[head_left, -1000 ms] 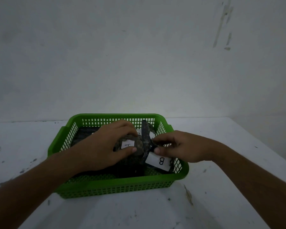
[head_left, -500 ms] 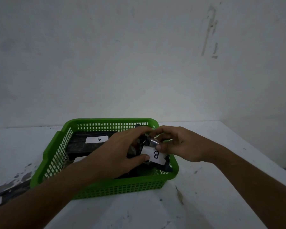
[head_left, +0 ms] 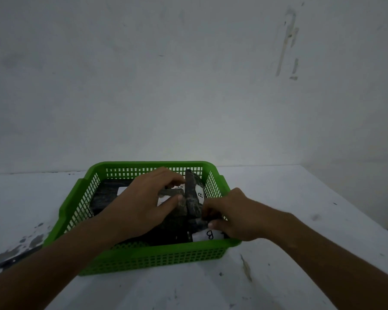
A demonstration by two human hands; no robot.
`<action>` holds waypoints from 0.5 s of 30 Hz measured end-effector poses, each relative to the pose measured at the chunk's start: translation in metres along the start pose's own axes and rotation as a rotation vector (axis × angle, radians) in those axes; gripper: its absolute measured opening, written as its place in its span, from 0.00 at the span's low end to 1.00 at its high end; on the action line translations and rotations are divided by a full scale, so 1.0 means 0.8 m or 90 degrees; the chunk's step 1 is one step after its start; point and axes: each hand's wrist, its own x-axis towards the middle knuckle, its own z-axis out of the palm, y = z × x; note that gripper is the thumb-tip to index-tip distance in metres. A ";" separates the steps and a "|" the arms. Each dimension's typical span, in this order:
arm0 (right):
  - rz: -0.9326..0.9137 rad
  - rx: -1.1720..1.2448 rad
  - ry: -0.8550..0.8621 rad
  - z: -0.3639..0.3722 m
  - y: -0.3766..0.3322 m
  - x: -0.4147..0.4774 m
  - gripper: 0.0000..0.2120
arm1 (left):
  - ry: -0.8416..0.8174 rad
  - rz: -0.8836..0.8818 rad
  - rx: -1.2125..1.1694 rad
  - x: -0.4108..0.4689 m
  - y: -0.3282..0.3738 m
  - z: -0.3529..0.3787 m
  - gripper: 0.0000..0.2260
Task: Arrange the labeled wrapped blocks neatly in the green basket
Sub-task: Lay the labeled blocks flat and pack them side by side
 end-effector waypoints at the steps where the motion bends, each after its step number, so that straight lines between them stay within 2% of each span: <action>1: 0.004 -0.031 -0.018 0.002 -0.001 0.003 0.08 | -0.002 -0.006 0.001 -0.001 -0.003 -0.001 0.11; 7: 0.002 -0.220 -0.075 0.009 -0.005 0.024 0.12 | -0.030 -0.021 0.015 -0.006 -0.018 -0.003 0.09; 15: -0.010 -0.233 -0.014 0.012 0.000 0.029 0.10 | -0.035 -0.023 -0.001 -0.005 -0.028 -0.002 0.07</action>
